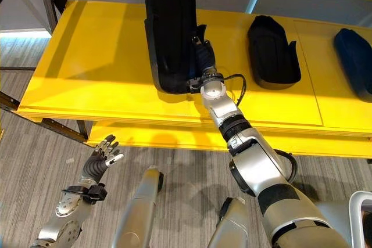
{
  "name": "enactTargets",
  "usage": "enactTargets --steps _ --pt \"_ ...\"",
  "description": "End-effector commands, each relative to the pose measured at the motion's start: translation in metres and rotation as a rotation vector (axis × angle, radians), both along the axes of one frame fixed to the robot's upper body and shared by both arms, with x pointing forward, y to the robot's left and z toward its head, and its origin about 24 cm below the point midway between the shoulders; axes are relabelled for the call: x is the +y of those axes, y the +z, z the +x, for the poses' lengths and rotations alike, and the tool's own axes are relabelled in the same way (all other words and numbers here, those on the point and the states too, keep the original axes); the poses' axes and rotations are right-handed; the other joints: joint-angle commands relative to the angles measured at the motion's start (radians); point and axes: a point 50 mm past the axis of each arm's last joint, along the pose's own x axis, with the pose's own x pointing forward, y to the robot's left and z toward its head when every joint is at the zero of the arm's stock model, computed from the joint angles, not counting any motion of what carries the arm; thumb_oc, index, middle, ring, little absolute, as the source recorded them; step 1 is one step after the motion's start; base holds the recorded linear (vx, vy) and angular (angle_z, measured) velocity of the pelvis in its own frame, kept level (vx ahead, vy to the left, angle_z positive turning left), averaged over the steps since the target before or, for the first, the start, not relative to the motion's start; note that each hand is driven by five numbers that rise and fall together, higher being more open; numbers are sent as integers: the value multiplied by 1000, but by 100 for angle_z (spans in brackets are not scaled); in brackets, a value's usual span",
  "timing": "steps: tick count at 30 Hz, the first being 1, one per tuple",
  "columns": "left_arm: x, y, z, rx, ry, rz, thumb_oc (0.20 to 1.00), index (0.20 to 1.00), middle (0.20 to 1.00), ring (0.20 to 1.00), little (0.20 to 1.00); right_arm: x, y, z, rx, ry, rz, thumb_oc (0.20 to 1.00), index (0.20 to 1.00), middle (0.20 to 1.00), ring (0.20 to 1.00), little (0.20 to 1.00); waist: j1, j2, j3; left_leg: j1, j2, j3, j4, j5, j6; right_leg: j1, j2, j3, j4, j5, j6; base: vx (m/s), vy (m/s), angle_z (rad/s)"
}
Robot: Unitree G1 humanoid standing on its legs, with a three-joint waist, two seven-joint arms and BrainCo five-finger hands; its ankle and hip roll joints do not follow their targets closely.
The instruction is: Move parts from the plastic box to the shelf.
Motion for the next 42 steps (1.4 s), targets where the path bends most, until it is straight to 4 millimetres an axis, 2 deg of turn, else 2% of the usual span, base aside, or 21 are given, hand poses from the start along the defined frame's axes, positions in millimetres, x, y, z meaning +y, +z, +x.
enactTargets --steps 1,9,14,22,27,42 --pt "-7 18 6 -93 -62 16 1000 1000 1000 1000 1000 0 53 4 -147 -26 2 200 200 200 200 200 29 -8 -47 -41 5 -8 -22 39 31 -81 26 38 107 -32 -66 0 0 0" --pt "-14 20 10 -104 -87 24 1000 1000 1000 1000 1000 -12 46 9 -106 -102 -52 200 200 200 200 200 36 0 -35 -61 2 -9 -16 41 36 -104 28 42 109 -31 -73 0 0 0" --pt "-18 25 15 -128 -90 15 1000 1000 1000 1000 1000 -27 48 12 -77 -170 -80 200 200 200 200 200 39 6 -25 -84 1 -3 -10 40 38 -131 26 48 116 -28 -75 0 0 0" --pt "-21 27 15 -138 -98 9 1000 1000 1000 1000 1000 -28 67 13 -109 -199 -116 200 200 200 200 200 40 7 -25 -111 0 -2 -9 48 37 -161 27 51 124 -22 -77 0 0 0" --pt "-20 30 17 -152 -94 9 1000 1000 1000 1000 1000 -33 72 13 -109 -227 -120 200 200 200 200 200 46 12 -24 -123 -1 -8 -12 57 36 -171 27 49 123 -18 -75 0 0 0" --pt "-20 29 15 -142 -89 -1 1000 1000 1000 1000 1000 -30 65 14 -61 -233 -27 200 200 200 200 200 58 17 -24 -153 0 -17 -12 65 31 -195 34 45 126 -15 -76 0 0 0"
